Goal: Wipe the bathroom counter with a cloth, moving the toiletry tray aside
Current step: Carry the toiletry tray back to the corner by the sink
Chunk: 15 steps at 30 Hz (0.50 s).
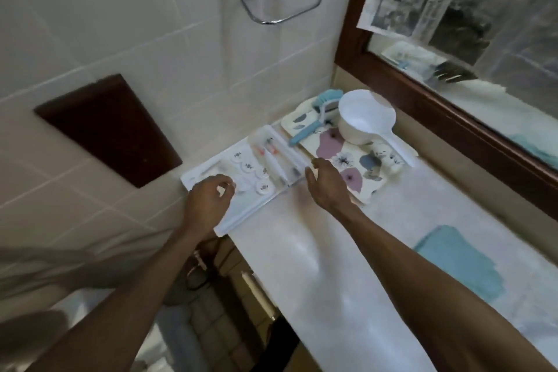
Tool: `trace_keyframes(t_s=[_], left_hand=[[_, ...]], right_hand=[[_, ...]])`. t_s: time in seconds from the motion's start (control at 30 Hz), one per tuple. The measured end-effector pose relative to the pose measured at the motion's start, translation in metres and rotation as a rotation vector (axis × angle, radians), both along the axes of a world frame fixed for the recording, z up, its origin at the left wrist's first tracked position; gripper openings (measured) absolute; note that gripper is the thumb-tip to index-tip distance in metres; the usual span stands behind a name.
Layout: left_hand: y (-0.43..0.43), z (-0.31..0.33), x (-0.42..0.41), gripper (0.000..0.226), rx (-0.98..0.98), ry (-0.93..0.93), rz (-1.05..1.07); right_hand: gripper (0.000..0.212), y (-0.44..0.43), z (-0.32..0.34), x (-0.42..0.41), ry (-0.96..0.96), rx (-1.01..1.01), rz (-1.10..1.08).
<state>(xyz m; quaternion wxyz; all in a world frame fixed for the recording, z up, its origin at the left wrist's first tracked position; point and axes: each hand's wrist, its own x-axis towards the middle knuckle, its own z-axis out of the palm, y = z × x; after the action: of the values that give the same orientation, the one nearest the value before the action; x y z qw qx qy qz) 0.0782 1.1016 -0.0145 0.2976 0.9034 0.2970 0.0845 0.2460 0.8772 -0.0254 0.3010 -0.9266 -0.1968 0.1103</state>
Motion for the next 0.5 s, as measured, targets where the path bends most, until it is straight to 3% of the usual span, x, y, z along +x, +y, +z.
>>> trace_keyframes(t_s=[0.27,0.4,0.5], left_hand=[[0.062,-0.047,-0.027,0.053,-0.008,0.154,0.270],[0.067,-0.060,-0.021,0.059,-0.207,0.129,0.343],[0.059,-0.059,-0.017,0.047,-0.365,0.085,0.387]], right_hand=[[0.059,0.054,-0.022,0.016,-0.027,-0.071,0.051],[0.069,0.068,-0.031,0.024,-0.026,-0.090,0.035],[0.064,0.070,-0.033,0.027,0.020,-0.105,0.018]])
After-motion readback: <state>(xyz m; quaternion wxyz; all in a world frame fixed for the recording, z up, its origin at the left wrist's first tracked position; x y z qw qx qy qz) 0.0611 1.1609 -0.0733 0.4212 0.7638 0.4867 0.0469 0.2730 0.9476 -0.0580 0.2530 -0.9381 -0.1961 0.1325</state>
